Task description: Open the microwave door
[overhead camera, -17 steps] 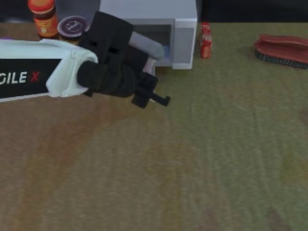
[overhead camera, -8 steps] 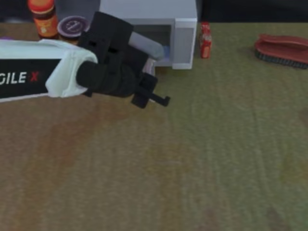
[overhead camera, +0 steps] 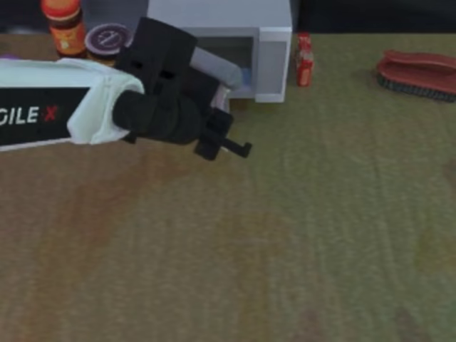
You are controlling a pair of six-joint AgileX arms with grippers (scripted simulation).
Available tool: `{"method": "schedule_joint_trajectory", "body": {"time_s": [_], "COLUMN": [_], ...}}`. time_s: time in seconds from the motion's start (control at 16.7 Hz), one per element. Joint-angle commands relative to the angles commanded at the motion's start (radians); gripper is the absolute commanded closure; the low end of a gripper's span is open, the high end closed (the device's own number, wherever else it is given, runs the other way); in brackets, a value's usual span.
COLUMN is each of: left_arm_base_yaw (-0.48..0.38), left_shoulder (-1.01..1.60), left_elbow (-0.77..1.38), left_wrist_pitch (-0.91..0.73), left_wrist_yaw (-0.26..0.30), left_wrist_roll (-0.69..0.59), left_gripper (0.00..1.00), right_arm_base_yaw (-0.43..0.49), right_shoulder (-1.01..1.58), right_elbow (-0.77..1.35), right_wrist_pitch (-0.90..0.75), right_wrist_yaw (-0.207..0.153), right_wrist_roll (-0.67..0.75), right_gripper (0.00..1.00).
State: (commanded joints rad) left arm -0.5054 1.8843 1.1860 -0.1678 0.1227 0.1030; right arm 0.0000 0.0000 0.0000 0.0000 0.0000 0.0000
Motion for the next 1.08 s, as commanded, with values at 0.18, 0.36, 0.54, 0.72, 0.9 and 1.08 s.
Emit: {"method": "schedule_joint_trajectory", "body": {"time_s": [0.18,0.36,0.54,0.72,0.9,1.08], "left_arm_base_yaw": [-0.008,0.003,0.018,0.030,0.030,0.030], "left_shoulder": [0.001,-0.005,-0.018,-0.023,-0.023,-0.023], "left_elbow": [0.001,-0.009,-0.018,-0.029,-0.029,-0.029], "left_wrist_pitch": [-0.001,-0.003,-0.003,-0.006,-0.006,-0.006], "left_wrist_yaw": [0.008,0.022,0.045,0.062,0.062,0.062], "left_wrist_roll": [-0.005,0.017,0.049,0.074,0.074,0.074], "left_gripper": [1.00,1.00,1.00,1.00,1.00,1.00], "right_arm_base_yaw": [0.000,0.000,0.000,0.000,0.000,0.000], "right_shoulder": [0.000,0.000,0.000,0.000,0.000,0.000], "right_elbow": [0.000,0.000,0.000,0.000,0.000,0.000], "right_wrist_pitch": [0.000,0.000,0.000,0.000,0.000,0.000], "right_wrist_yaw": [0.000,0.000,0.000,0.000,0.000,0.000], "right_wrist_roll": [0.000,0.000,0.000,0.000,0.000,0.000], "right_gripper": [0.00,0.00,0.00,0.00,0.00,0.00]}}
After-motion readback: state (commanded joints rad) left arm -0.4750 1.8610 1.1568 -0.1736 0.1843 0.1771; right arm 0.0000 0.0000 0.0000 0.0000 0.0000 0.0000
